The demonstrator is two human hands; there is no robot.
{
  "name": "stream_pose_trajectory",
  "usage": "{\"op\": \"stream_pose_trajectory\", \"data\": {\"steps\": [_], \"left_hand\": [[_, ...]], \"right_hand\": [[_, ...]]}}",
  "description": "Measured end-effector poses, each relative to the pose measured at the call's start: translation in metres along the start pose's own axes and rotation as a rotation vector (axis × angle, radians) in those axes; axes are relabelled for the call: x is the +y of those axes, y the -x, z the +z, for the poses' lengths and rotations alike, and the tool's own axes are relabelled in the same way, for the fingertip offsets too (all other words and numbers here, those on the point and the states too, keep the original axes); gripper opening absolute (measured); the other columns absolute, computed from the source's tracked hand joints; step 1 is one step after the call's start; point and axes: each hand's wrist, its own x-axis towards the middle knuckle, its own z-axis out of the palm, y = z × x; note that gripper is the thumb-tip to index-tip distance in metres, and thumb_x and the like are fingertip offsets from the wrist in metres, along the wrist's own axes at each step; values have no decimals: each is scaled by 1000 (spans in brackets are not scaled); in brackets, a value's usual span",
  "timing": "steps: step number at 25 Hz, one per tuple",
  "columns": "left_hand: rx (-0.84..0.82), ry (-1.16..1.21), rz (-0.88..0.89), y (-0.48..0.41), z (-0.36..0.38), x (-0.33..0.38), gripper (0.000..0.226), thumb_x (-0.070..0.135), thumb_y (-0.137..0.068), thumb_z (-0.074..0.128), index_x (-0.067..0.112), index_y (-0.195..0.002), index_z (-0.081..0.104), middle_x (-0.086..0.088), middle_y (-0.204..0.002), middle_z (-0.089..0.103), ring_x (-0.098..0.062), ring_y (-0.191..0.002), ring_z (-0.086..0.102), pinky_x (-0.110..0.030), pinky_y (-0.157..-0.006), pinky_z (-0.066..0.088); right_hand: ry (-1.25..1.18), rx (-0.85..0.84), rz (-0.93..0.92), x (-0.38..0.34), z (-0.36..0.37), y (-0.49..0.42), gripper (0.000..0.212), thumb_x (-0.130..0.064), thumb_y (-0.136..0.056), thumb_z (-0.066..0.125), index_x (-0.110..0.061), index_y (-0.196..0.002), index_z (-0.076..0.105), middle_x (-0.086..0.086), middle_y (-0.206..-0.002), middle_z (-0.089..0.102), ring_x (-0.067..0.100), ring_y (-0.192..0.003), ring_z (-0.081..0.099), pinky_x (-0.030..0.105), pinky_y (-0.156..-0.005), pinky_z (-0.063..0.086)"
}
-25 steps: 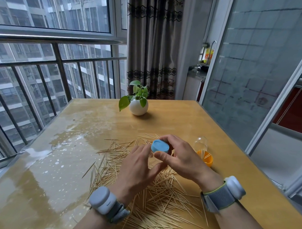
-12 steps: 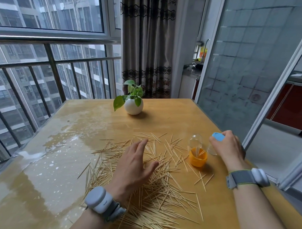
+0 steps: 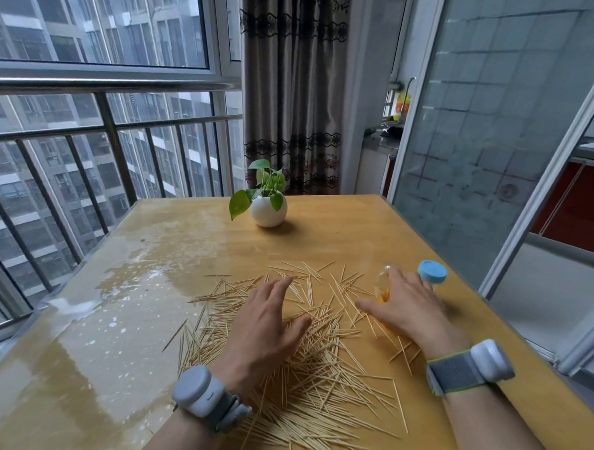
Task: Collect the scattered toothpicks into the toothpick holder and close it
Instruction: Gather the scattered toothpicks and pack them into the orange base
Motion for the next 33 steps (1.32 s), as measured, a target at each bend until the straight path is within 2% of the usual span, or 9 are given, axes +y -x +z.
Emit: {"op": "stream_pose_trajectory", "data": {"steps": [2,4,9,14,16,19,23,29,33], "left_hand": [[13,1,15,-1,0,-2,79,58,-91,54,28,-155,18,2,-154,35,-12,-139,31,-27,-113,27],[3,-13,47,-2,0,-2,82,62,-90,54,27,-155,18,2,-152,37,-12,-137,34,-27,-112,28],[-111,-11,98,-3,4,3,106,73,-76,61,28,-157,9,1,-150,38,-14,-130,42,-30,-109,38],[33,153,83,-4,-2,-1,85,37,-77,78,22,-150,35,2,-131,59,-15,-112,59,-25,-92,46],[99,156,31,-7,-11,-7,79,41,-81,76,19,-147,40,1,-128,60,-11,-108,58,-22,-89,43],[169,169,-75,-9,-29,-21,78,42,-80,77,17,-146,42,-4,-131,60,-7,-106,51,-22,-89,40],[199,160,-144,-4,-48,-44,77,37,-79,80,17,-144,44,-6,-131,61,-18,-111,58,-26,-92,42],[227,142,-163,0,-50,-53,77,37,-78,81,17,-144,45,-6,-131,61,-19,-111,58,-24,-92,41],[216,134,-152,0,-46,-50,77,38,-78,80,18,-144,45,-6,-133,60,-22,-116,58,-30,-95,44]], "right_hand": [[51,-77,-5,1,7,0,71,-60,-82,61,-22,-136,35,9,-138,47,31,-125,47,43,-97,42],[-2,-12,-32,1,6,-1,58,-46,-85,63,-20,-130,37,9,-131,54,30,-117,53,42,-92,46],[-287,59,-264,-45,1,20,74,-55,-78,71,-23,-135,37,0,-117,59,23,-105,60,37,-87,49],[-503,4,-493,-81,14,33,74,-51,-84,66,-27,-144,31,-4,-116,60,20,-99,64,37,-85,54],[-574,-10,-515,-74,12,29,70,-56,-88,60,-27,-145,33,-6,-124,51,14,-108,56,33,-88,51],[-328,-49,-664,-59,20,26,57,-56,-87,59,-28,-136,46,-10,-130,49,4,-115,47,33,-100,47],[28,-317,-764,-73,41,37,77,-68,-76,61,-33,-141,40,-10,-140,42,9,-128,39,36,-111,37],[-3,-66,-682,-102,51,28,42,-58,-88,57,-23,-112,57,-5,-109,56,16,-104,54,34,-93,48],[-1,-209,-640,-73,36,22,50,-63,-85,56,-26,-119,54,-8,-112,50,11,-106,49,30,-92,47]]}}
